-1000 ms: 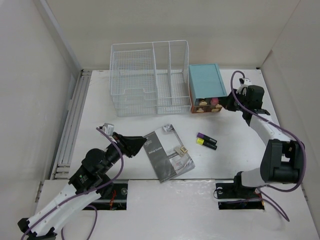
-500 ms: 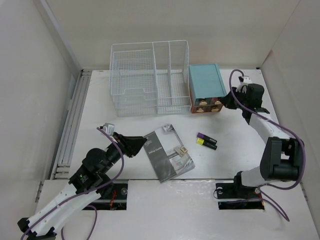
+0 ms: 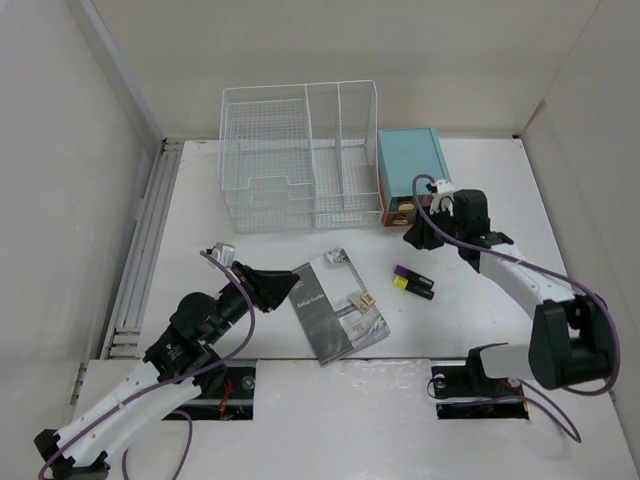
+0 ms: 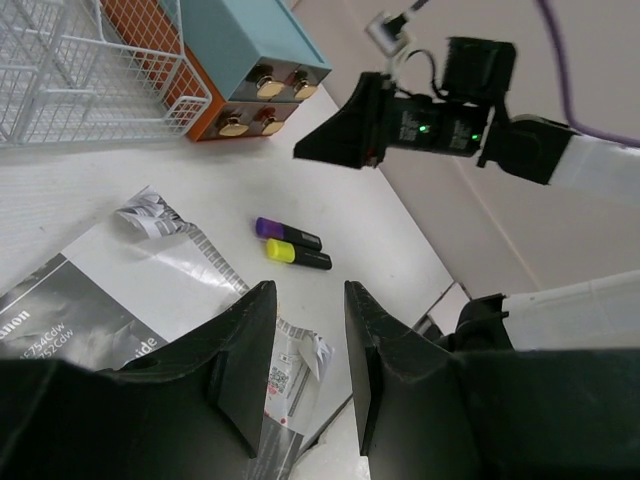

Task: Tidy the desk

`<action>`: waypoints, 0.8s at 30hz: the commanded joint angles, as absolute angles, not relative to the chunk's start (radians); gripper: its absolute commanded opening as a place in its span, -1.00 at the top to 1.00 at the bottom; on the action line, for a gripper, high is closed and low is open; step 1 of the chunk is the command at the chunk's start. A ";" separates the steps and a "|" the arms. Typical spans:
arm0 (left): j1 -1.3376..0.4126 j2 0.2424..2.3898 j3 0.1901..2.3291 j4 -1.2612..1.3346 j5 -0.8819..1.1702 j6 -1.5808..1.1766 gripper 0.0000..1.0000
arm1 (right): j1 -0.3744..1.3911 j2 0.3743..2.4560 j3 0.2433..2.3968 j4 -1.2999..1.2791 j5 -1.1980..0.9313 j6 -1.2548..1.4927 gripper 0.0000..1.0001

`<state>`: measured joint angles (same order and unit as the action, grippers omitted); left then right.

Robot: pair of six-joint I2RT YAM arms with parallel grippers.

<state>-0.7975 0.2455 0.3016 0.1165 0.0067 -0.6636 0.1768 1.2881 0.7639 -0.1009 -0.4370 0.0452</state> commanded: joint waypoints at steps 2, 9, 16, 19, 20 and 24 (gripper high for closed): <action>-0.802 0.221 0.304 0.183 0.015 -0.670 0.39 | 0.193 1.405 0.770 -0.031 -0.377 0.127 0.30; -0.802 0.232 0.275 0.202 0.006 -0.682 0.39 | 0.224 1.494 0.827 -0.004 -0.403 0.115 0.19; -0.802 0.622 0.305 0.494 0.072 -0.741 0.74 | 0.360 1.205 1.077 -0.371 -0.267 -0.313 -0.61; -0.811 0.860 0.353 0.650 0.103 -0.765 1.00 | 0.454 1.043 1.068 -0.237 0.195 -0.400 0.32; -0.821 0.971 0.394 0.690 0.112 -0.765 1.00 | 0.454 1.020 1.052 -0.186 0.304 -0.432 0.83; -0.841 1.225 0.532 0.854 0.164 -0.785 1.00 | 0.333 0.991 1.057 -0.126 0.411 -0.467 0.96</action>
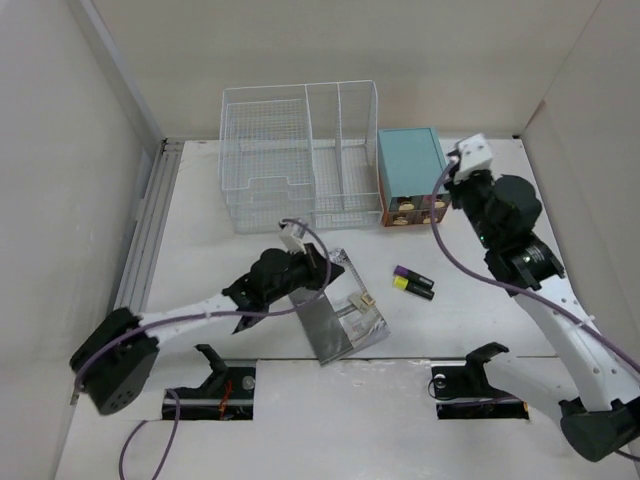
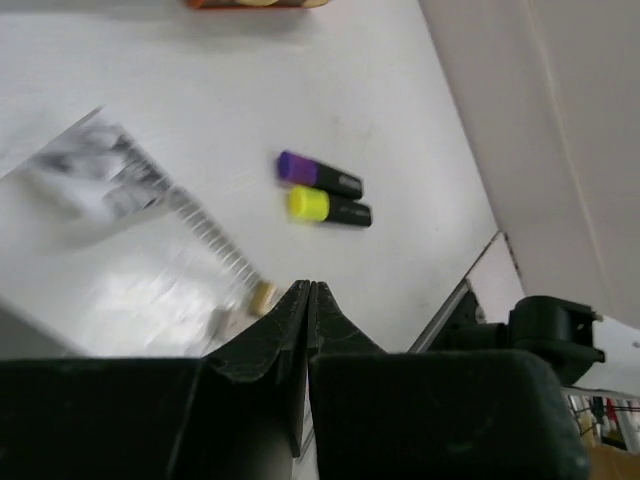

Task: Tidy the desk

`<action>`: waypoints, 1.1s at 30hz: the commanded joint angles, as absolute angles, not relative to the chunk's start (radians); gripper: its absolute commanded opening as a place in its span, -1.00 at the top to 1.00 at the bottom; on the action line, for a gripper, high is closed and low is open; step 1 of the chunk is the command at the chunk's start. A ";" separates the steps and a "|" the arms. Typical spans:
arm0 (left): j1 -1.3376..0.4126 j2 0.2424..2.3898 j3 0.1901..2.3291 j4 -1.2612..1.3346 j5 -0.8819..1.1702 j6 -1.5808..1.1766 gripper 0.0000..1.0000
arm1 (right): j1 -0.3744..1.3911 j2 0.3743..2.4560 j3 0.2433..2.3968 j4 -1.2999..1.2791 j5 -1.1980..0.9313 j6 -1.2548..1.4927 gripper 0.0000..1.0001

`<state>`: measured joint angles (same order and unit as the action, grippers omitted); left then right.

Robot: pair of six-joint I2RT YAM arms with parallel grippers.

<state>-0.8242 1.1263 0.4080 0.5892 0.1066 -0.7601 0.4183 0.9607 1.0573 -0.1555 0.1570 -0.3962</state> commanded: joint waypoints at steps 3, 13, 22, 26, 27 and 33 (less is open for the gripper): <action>-0.853 1.389 0.619 0.937 0.183 -0.819 1.00 | 0.188 0.910 1.032 -0.138 0.177 -0.387 -0.12; -0.928 1.759 0.874 0.991 0.029 -0.968 -0.10 | -0.066 0.789 0.953 -0.138 -0.230 -0.121 -0.06; -0.979 1.920 1.011 0.901 -0.262 -1.046 -0.29 | -0.087 0.747 0.920 -0.129 -0.169 -0.040 0.11; -0.979 1.988 1.075 0.847 -0.316 -1.094 -0.26 | -0.097 0.747 0.920 -0.129 -0.141 -0.028 0.11; -0.979 1.999 1.100 0.833 -0.328 -1.106 -0.24 | -0.097 0.747 0.920 -0.129 -0.141 -0.017 0.13; -0.979 2.066 1.169 0.796 -0.374 -1.155 -0.16 | -0.106 0.738 0.920 -0.120 -0.132 -0.008 0.13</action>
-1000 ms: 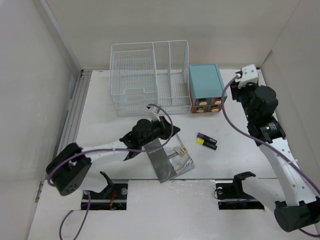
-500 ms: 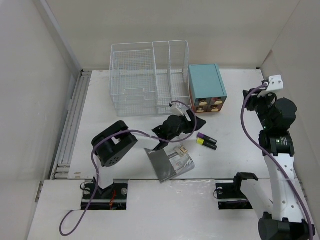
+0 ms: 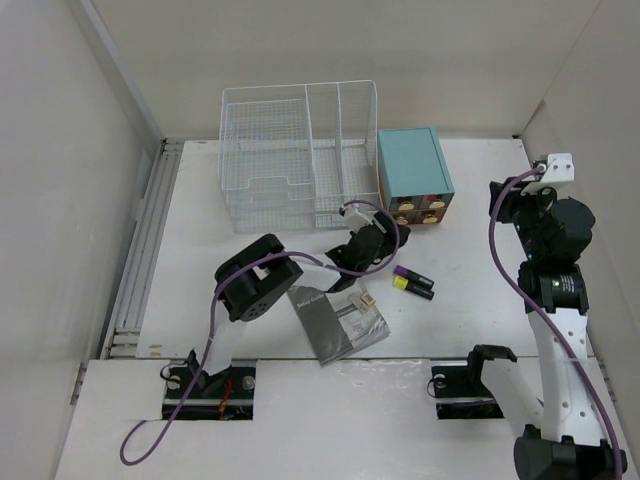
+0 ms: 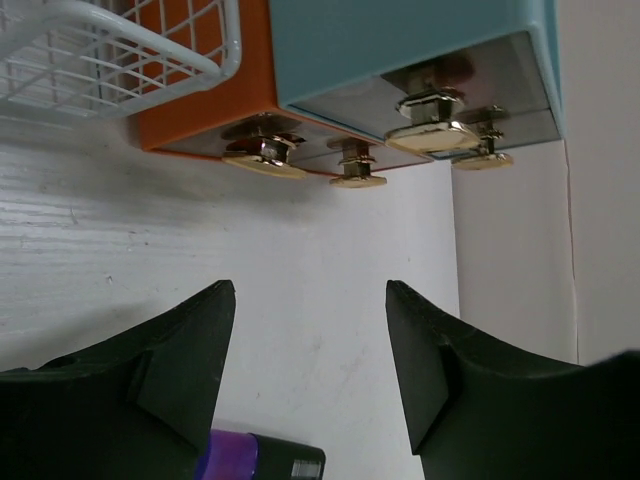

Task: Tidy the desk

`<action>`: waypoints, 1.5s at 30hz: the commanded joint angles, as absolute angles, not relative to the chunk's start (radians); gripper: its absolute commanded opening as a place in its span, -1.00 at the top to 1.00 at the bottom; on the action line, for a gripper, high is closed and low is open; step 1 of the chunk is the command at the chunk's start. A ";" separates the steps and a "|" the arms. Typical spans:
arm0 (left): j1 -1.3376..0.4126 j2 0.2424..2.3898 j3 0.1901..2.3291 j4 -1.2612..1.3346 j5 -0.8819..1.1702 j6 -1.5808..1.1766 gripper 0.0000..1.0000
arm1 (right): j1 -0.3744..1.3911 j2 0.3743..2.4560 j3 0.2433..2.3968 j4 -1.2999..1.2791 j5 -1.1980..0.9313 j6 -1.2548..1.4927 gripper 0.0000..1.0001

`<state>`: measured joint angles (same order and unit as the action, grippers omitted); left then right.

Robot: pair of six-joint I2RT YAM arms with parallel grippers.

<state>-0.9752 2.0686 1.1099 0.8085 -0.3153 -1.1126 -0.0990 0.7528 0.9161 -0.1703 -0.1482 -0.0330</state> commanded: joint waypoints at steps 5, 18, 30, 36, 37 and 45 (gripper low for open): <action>-0.979 2.135 1.225 0.784 -0.420 -1.166 -0.14 | -0.106 0.747 0.911 -0.120 -0.132 0.002 0.16; -0.969 2.250 1.359 0.712 -0.552 -1.166 -0.09 | -0.106 0.747 0.911 -0.120 -0.132 0.011 0.16; -0.950 2.290 1.424 0.693 -0.566 -1.167 -0.06 | -0.106 0.747 0.902 -0.120 -0.141 0.020 0.16; -0.940 2.312 1.477 0.675 -0.566 -1.147 0.10 | -0.106 0.747 0.902 -0.120 -0.141 0.020 0.16; -0.940 2.324 1.489 0.675 -0.566 -1.147 0.10 | -0.106 0.747 0.902 -0.120 -0.141 0.020 0.16; -0.940 2.310 1.467 0.664 -0.546 -1.146 0.29 | -0.106 0.756 0.902 -0.120 -0.132 0.020 0.16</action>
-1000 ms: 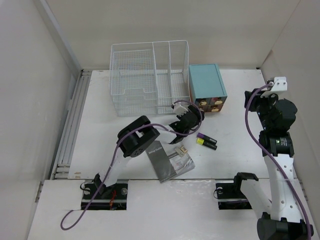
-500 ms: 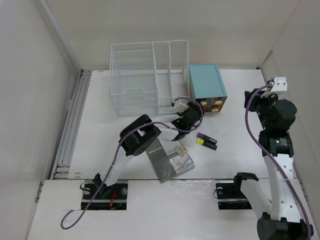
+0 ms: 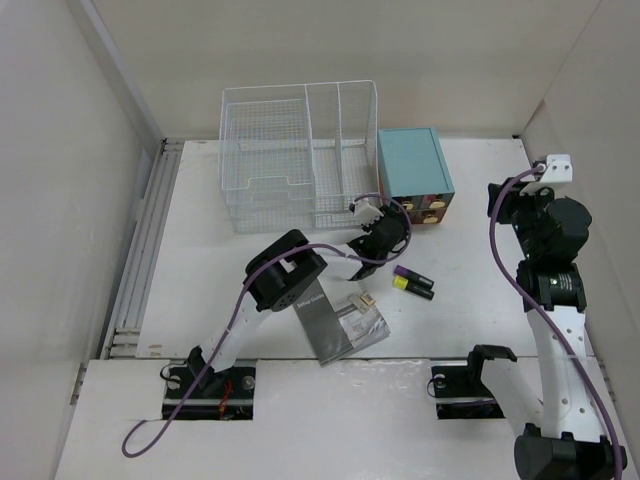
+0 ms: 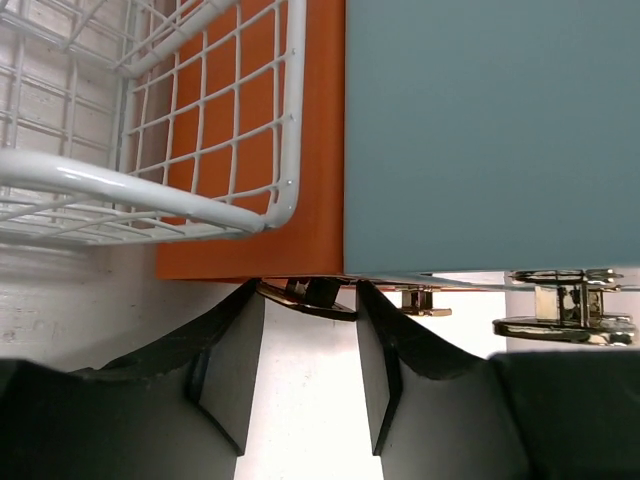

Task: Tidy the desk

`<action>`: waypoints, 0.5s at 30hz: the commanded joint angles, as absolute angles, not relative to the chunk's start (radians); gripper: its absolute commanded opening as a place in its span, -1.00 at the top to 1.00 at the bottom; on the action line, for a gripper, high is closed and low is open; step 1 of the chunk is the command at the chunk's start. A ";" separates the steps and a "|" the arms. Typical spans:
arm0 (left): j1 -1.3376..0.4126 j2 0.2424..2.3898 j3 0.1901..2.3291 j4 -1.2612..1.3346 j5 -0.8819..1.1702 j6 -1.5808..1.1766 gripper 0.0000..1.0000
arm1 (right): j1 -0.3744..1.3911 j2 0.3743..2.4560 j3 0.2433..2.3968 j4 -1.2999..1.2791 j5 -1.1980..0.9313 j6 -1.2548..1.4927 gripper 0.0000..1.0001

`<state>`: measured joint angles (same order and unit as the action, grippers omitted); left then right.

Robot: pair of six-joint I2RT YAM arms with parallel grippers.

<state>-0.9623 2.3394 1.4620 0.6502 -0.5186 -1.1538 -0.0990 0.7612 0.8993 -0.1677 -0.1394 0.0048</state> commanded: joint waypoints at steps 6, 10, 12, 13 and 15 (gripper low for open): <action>-0.950 2.287 1.397 0.701 -0.546 -1.164 0.35 | -0.106 0.756 0.893 -0.120 -0.132 0.020 0.16; -0.950 2.287 1.397 0.701 -0.557 -1.164 0.27 | -0.106 0.756 0.893 -0.110 -0.132 0.020 0.16; -0.940 2.287 1.397 0.701 -0.557 -1.164 0.12 | -0.106 0.756 0.893 -0.110 -0.132 0.020 0.13; -0.940 2.287 1.407 0.701 -0.557 -1.164 0.08 | -0.106 0.756 0.893 -0.110 -0.132 0.020 0.13; -0.940 2.287 1.407 0.701 -0.557 -1.164 0.02 | -0.106 0.756 0.893 -0.110 -0.132 0.020 0.13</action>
<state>-0.9581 2.3390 1.4174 0.7059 -0.5156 -1.1713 -0.0990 0.7612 0.8890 -0.1635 -0.1387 0.0051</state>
